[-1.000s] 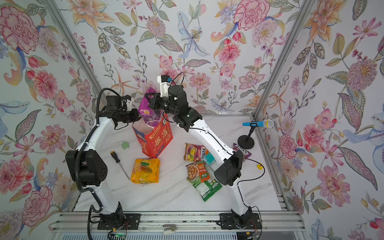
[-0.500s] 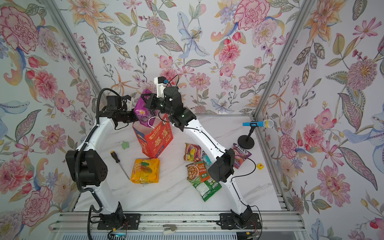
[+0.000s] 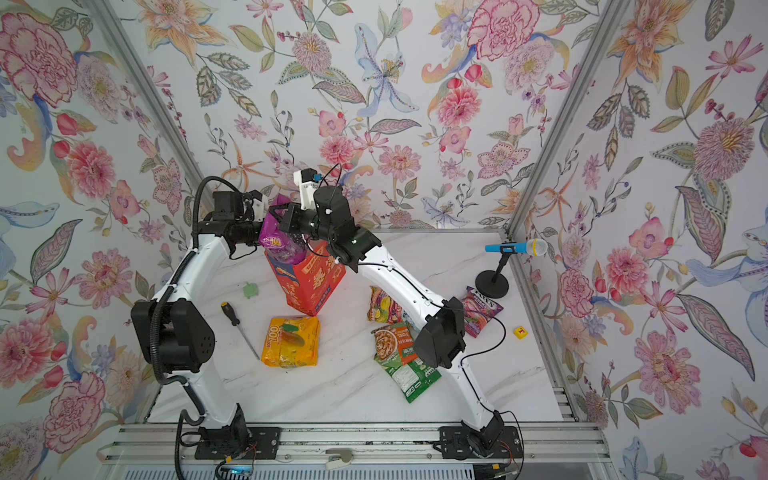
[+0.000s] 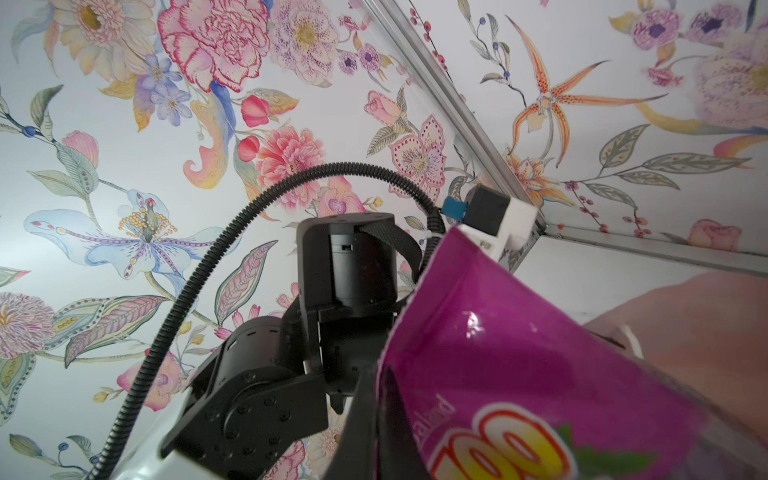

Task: Place the snacks into the paper bag
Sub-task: 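Lower the purple candy bag into the red bag and open the right gripper, then move the right gripper down to the yellow candy bag beside the red bag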

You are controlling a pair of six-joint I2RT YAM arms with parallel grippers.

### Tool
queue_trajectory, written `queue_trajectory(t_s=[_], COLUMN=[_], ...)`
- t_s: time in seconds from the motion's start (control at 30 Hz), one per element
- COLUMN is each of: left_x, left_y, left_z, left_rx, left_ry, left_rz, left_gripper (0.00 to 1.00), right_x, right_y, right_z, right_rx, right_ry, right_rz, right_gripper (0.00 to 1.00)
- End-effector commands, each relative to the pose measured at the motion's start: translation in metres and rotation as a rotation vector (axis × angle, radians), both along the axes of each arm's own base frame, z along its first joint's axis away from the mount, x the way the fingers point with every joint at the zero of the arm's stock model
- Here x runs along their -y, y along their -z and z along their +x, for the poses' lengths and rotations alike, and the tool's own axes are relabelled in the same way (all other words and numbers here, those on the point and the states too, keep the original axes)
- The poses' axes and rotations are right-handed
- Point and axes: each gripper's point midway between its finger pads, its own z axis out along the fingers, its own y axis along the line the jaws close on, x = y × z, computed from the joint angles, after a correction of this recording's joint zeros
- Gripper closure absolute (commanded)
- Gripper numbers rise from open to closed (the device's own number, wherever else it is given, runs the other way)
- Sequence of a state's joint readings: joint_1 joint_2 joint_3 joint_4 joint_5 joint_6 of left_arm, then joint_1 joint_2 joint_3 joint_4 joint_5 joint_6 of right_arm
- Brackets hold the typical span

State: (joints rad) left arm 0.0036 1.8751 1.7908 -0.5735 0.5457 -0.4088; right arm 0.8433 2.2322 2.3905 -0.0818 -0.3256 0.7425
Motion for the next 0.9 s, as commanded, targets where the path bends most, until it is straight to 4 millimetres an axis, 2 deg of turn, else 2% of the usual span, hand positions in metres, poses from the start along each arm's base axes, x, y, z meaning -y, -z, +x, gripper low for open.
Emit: queue_trajectory(t_s=[0.0,0.3,0.63,0.77,0.8,0.87], left_x=[0.006,0.006,0.006,0.007,0.007,0.008], left_y=[-0.018,-0.018,-0.022,-0.023,-0.023,-0.023], left_z=[-0.004,-0.005,-0.007,-0.008,-0.008,-0.008], left_rx=[0.037,0.036,0.043,0.046,0.048,0.051], left_ry=[0.012,0.015,0.016,0.018,0.02,0.022], left_rz=[-0.011,-0.008,-0.006,-0.008,-0.009,-0.01], left_gripper=[0.81,0.85,0.9,0.91,0.91,0.91], right_x=[0.024,0.048,0.048,0.05,0.05,0.051], right_y=[-0.079,-0.059,-0.024,-0.017,-0.015,-0.011], right_z=[-0.025,-0.003,0.008,0.009,0.009,0.011], right_rx=[0.127,0.08,0.044,0.041,0.04,0.03], right_ry=[-0.006,0.056,0.088,0.099,0.099,0.102], right_rz=[0.156,0.148,0.075,0.051,0.046,0.035], right_gripper=[1.0,1.0,1.0,1.0,0.98,0.87])
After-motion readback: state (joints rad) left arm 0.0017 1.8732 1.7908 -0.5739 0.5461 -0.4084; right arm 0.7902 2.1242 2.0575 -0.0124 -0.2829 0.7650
